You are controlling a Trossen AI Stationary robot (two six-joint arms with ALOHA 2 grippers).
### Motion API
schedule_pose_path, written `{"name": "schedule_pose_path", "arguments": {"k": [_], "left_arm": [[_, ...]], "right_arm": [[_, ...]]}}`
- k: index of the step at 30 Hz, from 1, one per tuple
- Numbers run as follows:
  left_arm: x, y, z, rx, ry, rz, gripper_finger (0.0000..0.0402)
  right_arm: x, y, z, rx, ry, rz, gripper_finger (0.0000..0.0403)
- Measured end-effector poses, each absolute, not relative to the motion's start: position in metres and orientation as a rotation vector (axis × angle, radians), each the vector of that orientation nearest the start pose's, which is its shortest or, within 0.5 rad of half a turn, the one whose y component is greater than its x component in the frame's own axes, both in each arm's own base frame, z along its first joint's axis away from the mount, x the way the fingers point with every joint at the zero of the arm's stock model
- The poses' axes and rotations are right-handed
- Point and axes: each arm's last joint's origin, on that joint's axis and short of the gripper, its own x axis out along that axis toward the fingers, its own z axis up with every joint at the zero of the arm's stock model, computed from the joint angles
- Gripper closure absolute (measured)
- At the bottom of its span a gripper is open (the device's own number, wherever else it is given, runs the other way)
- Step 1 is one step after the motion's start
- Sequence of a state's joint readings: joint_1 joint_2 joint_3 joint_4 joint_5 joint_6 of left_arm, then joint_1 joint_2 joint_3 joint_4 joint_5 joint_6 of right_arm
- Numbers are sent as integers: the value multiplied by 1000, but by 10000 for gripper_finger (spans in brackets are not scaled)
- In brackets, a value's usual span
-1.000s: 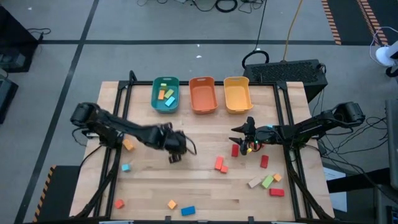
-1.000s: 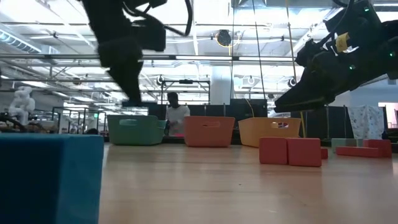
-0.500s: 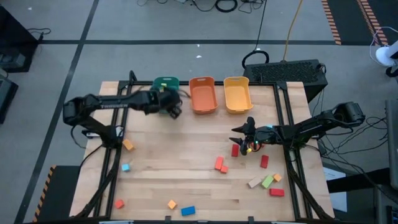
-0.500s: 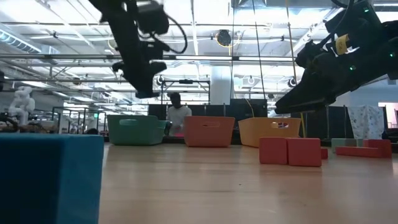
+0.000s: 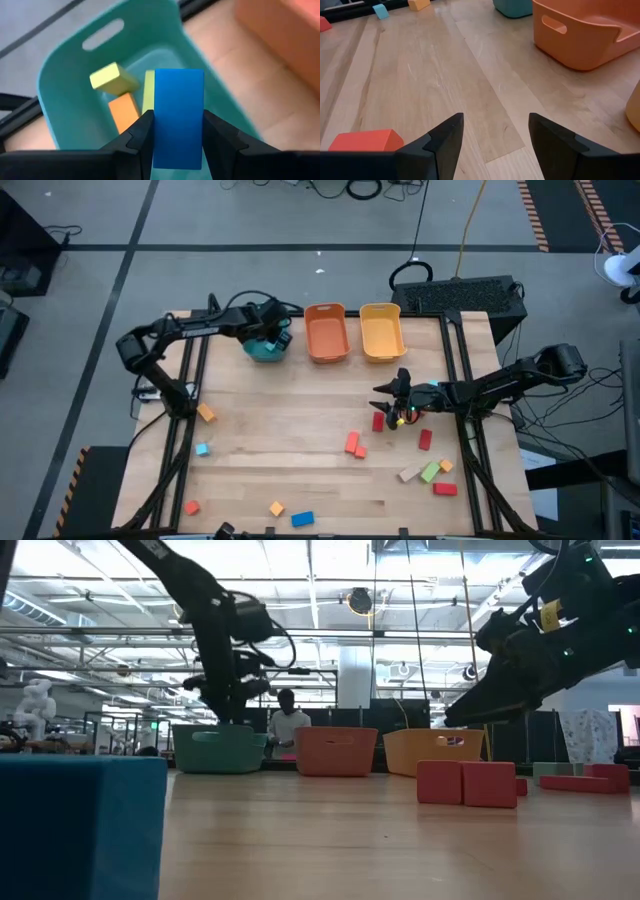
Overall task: Sort blocks by size
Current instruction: Put the blue thin rectangular block into the blue bin, then put the right orange thin rectangular block into the blue bin
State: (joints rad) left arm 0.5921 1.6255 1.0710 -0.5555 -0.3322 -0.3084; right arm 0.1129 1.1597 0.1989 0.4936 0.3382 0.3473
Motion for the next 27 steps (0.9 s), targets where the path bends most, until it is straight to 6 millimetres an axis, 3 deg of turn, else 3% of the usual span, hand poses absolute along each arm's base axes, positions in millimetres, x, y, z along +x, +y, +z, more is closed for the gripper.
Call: {"name": "schedule_pose_path", "arguments": {"k": [9, 16, 27], "left_arm": [[257, 197, 180, -480, 1060, 1039, 269], [254, 201, 178, -512, 1056, 1069, 230], [252, 200, 179, -490, 1088, 1046, 222]], "right_arm": [[189, 12, 136, 235, 411, -297, 193], [189, 12, 136, 236, 410, -297, 193], [189, 12, 136, 236, 410, -297, 193]]}}
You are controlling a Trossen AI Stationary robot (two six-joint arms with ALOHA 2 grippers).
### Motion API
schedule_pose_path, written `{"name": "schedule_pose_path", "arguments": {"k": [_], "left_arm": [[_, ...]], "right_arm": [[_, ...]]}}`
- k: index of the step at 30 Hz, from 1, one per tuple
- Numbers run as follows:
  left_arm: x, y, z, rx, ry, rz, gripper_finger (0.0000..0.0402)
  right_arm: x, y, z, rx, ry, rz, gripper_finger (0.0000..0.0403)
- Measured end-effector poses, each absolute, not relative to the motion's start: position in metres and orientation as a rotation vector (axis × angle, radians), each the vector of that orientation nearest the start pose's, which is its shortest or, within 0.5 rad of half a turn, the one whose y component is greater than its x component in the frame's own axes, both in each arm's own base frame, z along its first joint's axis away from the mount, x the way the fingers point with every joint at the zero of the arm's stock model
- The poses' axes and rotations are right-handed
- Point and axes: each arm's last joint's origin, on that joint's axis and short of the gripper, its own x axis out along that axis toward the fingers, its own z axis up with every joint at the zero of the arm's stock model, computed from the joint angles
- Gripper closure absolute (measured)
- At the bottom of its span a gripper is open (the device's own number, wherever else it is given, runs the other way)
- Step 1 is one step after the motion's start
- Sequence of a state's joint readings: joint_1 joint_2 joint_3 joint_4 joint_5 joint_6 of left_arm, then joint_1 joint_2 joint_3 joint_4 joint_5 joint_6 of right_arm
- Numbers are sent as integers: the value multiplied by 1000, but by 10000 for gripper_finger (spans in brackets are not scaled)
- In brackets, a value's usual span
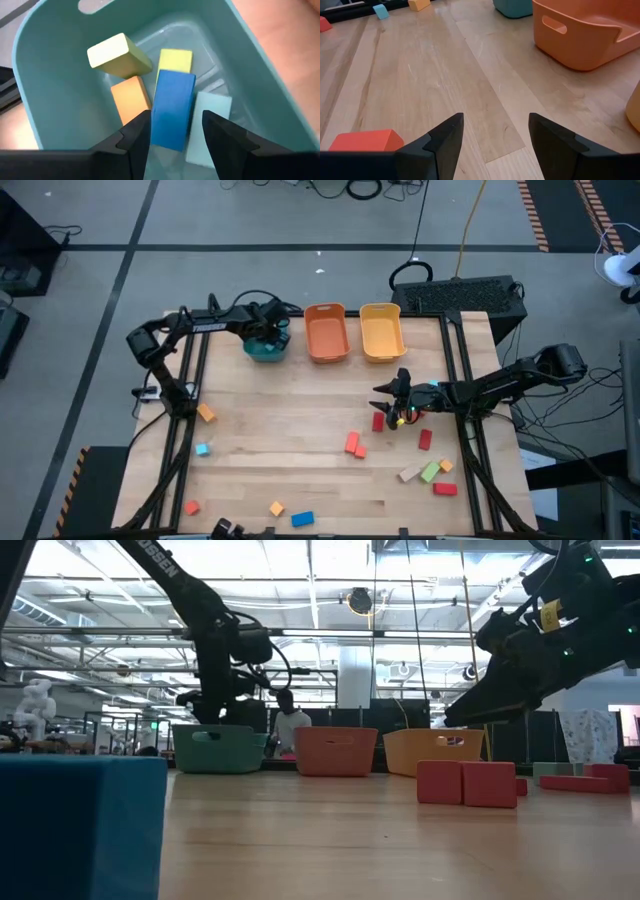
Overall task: Sort blocks by size
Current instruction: Put the right orange thin rectangular block into the blue bin
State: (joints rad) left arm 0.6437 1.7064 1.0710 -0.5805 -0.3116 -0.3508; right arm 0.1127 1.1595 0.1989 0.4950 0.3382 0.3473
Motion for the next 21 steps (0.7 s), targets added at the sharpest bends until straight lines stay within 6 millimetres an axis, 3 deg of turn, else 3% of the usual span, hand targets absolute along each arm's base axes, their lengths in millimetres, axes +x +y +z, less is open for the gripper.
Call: {"name": "schedule_pose_path", "arguments": {"k": [11, 21], "left_arm": [[242, 182, 200, -467, 1144, 1000, 220], [242, 140, 238, -349, 1070, 944, 220]], "right_arm": [[189, 12, 136, 235, 410, -298, 193], [189, 12, 136, 234, 410, -302, 193]]}}
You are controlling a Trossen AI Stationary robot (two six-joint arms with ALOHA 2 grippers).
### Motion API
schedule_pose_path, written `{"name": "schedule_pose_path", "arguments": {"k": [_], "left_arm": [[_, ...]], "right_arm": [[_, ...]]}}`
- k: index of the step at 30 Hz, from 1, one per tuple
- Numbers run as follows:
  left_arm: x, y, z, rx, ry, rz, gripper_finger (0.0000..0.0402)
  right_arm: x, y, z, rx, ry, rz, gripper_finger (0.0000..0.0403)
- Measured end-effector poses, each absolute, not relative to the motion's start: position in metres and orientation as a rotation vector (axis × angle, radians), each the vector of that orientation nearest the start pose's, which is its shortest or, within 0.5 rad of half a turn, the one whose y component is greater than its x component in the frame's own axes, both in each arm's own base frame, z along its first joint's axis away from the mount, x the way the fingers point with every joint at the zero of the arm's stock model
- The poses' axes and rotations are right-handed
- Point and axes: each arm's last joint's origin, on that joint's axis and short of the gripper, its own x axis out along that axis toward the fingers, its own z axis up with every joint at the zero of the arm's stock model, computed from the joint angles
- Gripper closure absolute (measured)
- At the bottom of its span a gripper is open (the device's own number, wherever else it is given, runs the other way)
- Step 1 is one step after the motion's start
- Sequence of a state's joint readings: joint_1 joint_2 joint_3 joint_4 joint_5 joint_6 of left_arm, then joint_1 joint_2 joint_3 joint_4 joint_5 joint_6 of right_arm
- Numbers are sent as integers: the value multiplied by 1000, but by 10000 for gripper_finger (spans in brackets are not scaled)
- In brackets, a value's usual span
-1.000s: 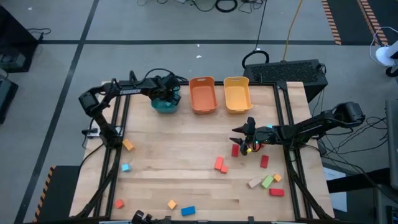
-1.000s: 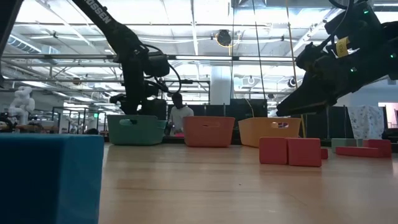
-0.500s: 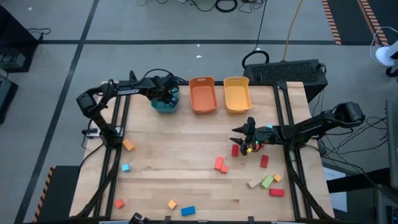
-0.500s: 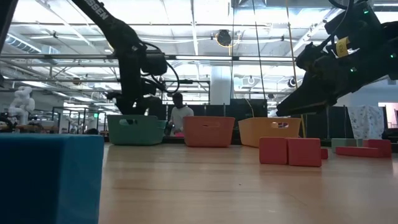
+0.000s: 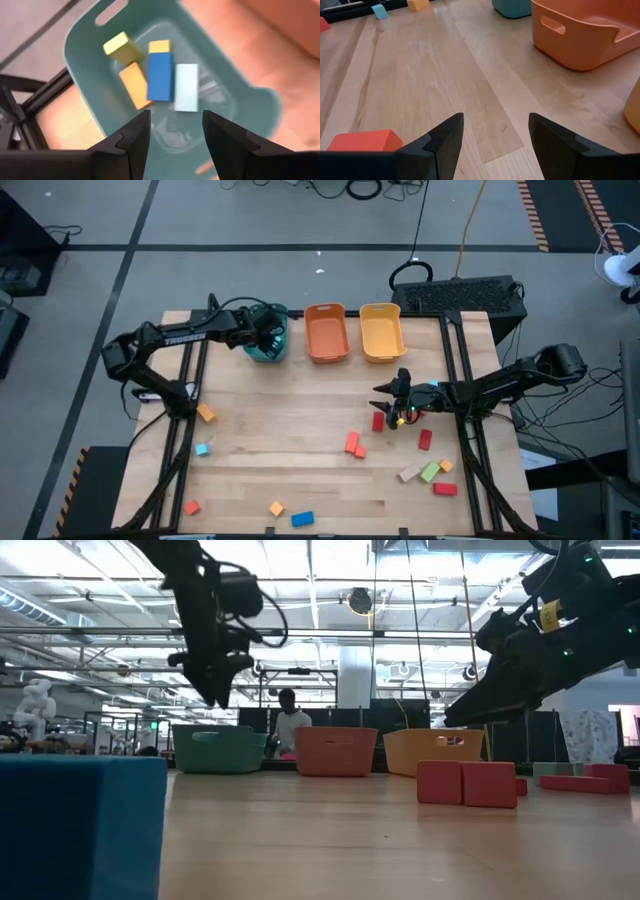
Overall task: Sort blocks by size
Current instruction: Put the right orange thin rectangular block into the blue bin
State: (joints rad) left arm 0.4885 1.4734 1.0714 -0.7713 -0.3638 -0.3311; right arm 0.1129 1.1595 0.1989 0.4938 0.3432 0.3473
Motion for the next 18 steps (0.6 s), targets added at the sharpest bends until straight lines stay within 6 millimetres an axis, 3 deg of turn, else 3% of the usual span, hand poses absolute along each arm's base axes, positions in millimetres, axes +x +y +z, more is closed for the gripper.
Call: {"name": "schedule_pose_path", "arguments": {"k": [18], "left_arm": [[274, 59, 245, -176, 998, 752, 220]], "right_arm": [[189, 12, 137, 245, 407, -304, 193]]}}
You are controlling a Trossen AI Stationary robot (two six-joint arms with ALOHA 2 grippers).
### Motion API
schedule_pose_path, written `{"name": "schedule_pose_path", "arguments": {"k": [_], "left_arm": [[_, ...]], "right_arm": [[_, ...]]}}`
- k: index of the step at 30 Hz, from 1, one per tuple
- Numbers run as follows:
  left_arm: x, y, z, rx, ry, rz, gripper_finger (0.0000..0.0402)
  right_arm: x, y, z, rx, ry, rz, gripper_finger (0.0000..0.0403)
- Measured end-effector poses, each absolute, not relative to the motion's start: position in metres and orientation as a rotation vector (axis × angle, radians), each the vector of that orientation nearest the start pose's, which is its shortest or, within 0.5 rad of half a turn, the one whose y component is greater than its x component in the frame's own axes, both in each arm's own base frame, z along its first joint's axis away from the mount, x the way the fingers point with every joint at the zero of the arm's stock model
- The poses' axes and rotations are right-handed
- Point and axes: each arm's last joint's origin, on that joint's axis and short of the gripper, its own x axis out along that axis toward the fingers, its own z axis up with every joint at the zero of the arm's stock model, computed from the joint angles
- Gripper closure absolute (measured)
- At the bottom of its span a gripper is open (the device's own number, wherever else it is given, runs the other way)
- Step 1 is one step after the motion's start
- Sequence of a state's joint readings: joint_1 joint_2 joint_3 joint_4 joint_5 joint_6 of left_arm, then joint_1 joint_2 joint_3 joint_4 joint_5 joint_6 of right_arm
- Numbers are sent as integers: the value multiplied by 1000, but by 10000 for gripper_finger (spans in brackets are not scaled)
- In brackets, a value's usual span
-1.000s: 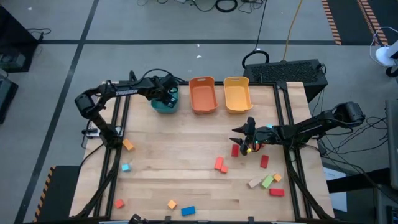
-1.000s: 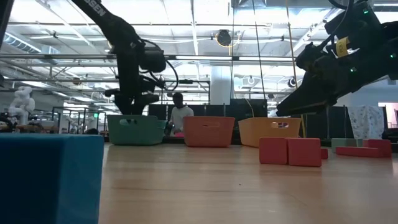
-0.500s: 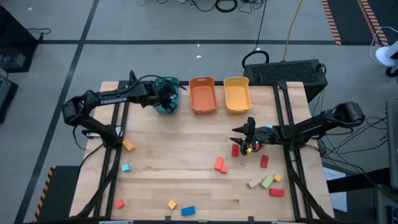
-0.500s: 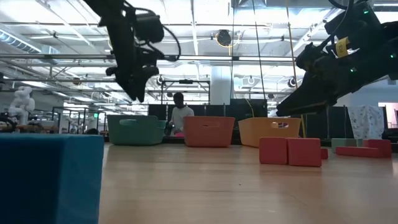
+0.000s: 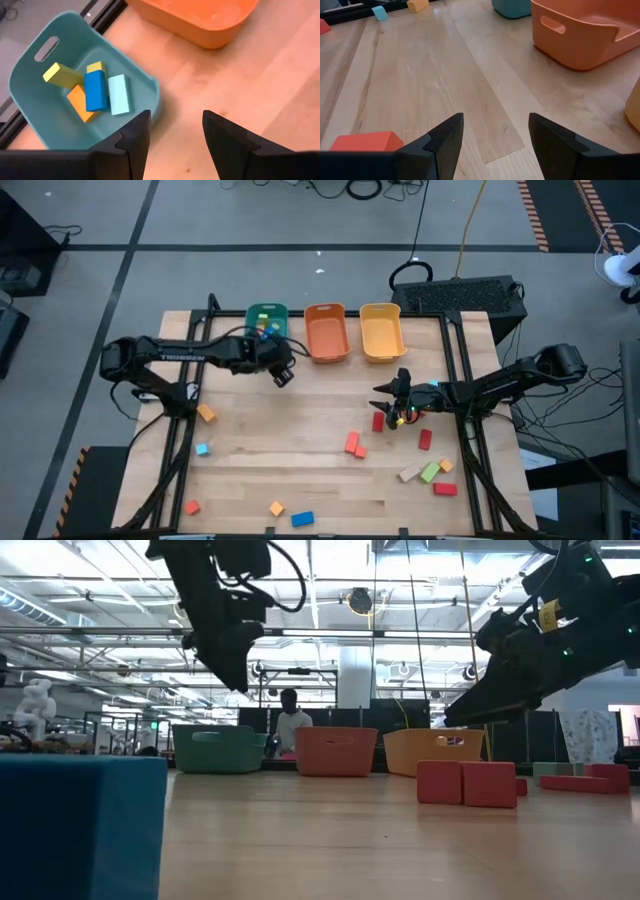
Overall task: Sort blocks by size
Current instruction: Put the right orange thin rectangular block into the blue bin
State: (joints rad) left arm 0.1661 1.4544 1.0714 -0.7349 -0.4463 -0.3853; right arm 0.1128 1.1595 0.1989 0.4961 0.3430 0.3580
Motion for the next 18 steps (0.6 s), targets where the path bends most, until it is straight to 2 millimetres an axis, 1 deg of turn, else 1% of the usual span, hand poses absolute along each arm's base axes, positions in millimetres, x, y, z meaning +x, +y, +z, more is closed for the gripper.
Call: {"name": "schedule_pose_path", "arguments": {"k": [7, 15, 18], "left_arm": [[280, 30, 246, -107, 977, 688, 220], [282, 6, 247, -95, 936, 653, 220], [286, -1, 243, -95, 881, 616, 220]], "right_arm": [[189, 12, 137, 252, 405, -300, 193], [189, 12, 137, 271, 404, -300, 193], [189, 12, 136, 274, 411, -284, 193]]}}
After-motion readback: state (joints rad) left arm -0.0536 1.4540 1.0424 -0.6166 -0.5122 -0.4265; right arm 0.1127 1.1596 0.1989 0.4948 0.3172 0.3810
